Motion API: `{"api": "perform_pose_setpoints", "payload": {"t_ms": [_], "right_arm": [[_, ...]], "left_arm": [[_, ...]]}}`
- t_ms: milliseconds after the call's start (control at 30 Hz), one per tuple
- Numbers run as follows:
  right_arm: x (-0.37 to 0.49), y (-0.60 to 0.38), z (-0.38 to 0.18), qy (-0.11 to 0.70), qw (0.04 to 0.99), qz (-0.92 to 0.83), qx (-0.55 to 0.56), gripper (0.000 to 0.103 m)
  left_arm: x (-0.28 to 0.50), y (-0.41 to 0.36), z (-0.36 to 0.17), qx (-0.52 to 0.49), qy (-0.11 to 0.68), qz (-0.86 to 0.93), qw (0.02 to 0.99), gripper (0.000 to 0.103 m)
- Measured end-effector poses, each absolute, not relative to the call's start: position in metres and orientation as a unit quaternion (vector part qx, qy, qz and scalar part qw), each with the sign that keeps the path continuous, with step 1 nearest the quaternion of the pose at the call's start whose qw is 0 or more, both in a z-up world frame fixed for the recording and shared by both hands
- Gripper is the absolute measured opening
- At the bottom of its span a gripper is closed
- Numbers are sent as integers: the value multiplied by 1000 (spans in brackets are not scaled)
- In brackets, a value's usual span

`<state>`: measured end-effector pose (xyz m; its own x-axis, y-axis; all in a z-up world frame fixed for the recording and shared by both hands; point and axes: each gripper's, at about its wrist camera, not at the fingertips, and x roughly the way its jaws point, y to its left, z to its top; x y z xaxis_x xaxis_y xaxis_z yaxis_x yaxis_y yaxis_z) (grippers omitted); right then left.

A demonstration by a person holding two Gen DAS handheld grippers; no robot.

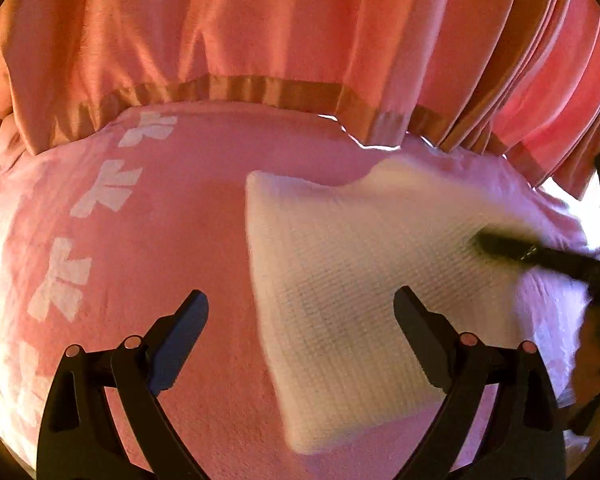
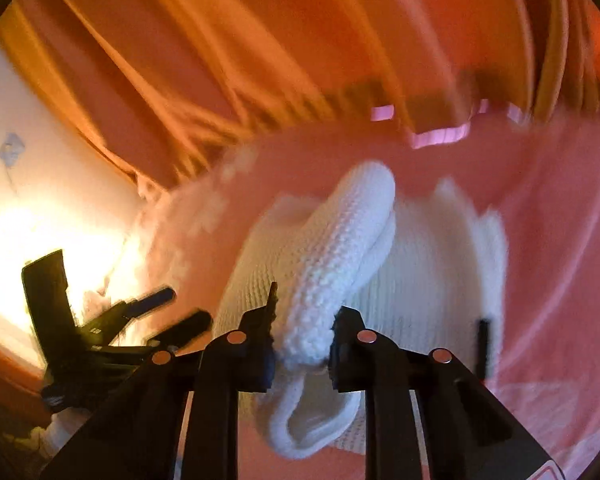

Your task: Fold small clothes

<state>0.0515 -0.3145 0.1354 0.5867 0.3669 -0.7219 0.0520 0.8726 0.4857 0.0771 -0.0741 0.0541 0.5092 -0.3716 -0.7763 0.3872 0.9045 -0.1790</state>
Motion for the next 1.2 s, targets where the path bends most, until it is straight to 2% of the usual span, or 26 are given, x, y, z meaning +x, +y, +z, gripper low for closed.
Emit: {"api": "perform_pose_setpoints", "payload": {"t_ms": [67, 200, 367, 533, 667, 700, 733, 767, 800, 867, 967, 1033, 1133, 1200], "right_arm": [[47, -331, 124, 466, 863, 36, 191, 18], [53, -356, 41, 572, 790, -12, 220, 19], [48, -356, 58, 536, 802, 22, 262, 30], [28, -358, 55, 548, 778, 59, 302, 42], [27, -349, 32, 572, 756, 78, 309, 44], [24, -350, 27, 573, 753, 78, 314, 44], [23, -347, 22, 571, 751, 78, 322, 28], [26, -346, 21, 568, 752, 77, 324, 16], [26, -346, 25, 566, 758, 77, 316, 14], [23, -342, 59, 537, 796, 76, 271, 12], [11, -339, 105, 497, 830, 81, 238, 11], [-3, -337, 114, 501, 841, 59, 194, 10], [2, -336, 65, 573, 800, 21, 177, 10], [5, -329, 37, 607, 774, 33, 176, 14]], "left_arm": [[77, -77, 52, 10, 449, -222, 866, 91], [72, -90, 44, 36, 459, -231, 857, 91], [51, -102, 34, 58, 479, -277, 831, 91], [11, -117, 11, 119, 488, -321, 803, 91], [4, -125, -6, 152, 482, -314, 804, 91], [8, -125, -9, 152, 483, -309, 805, 85], [11, -125, -11, 154, 484, -305, 806, 77], [14, -125, -13, 155, 487, -299, 806, 60], [20, -124, -16, 151, 496, -296, 802, 51], [28, -118, -13, 124, 509, -294, 799, 40], [28, -116, -5, 121, 502, -307, 799, 38], [23, -118, -4, 121, 501, -316, 796, 39], [18, -126, -14, 148, 507, -312, 790, 42], [18, -130, -15, 156, 510, -312, 786, 45]]}}
